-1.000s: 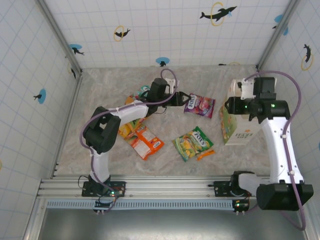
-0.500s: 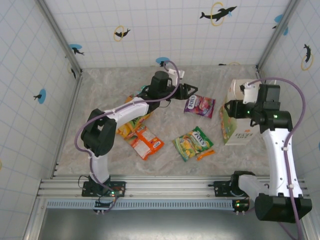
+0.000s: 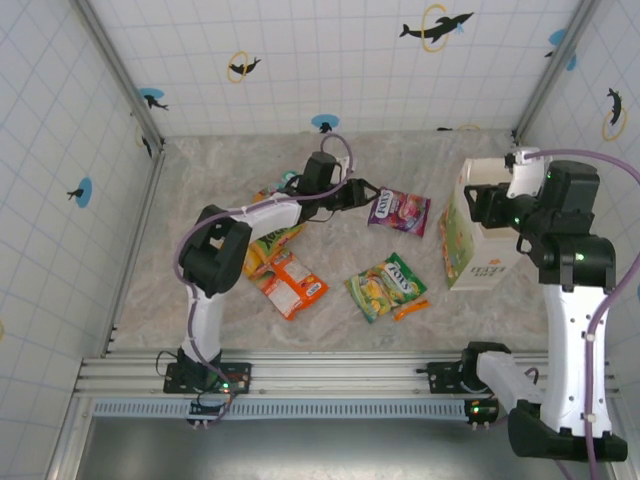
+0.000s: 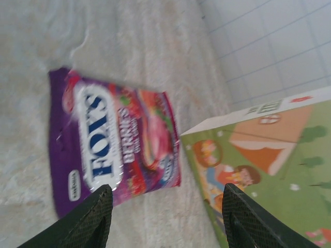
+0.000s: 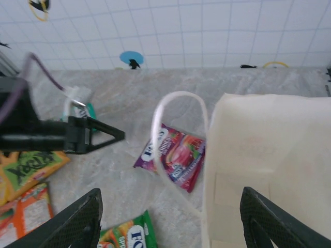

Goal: Place the snacks into the paper bag

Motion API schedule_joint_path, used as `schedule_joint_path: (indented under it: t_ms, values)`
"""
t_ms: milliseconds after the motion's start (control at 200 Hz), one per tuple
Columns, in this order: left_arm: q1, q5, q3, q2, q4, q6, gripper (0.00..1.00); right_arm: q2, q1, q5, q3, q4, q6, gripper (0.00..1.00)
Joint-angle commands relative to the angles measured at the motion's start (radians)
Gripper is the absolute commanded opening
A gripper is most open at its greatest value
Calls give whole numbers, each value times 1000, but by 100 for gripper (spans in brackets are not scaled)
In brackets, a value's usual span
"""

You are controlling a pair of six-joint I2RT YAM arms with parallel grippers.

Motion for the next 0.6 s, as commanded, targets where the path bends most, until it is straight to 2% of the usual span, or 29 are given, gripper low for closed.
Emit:
schedule_joint_path:
  t_ms: [0, 265, 595]
  values:
    - [7, 53, 41, 61, -39, -28, 58, -17, -4, -87, 42, -16, 32, 70]
    - [6, 45, 58, 157, -45, -50, 56, -35, -4, -265, 10, 4, 42, 69]
    - [-15, 92, 83, 226, 30, -94, 56, -48, -4, -293, -17, 32, 56, 68]
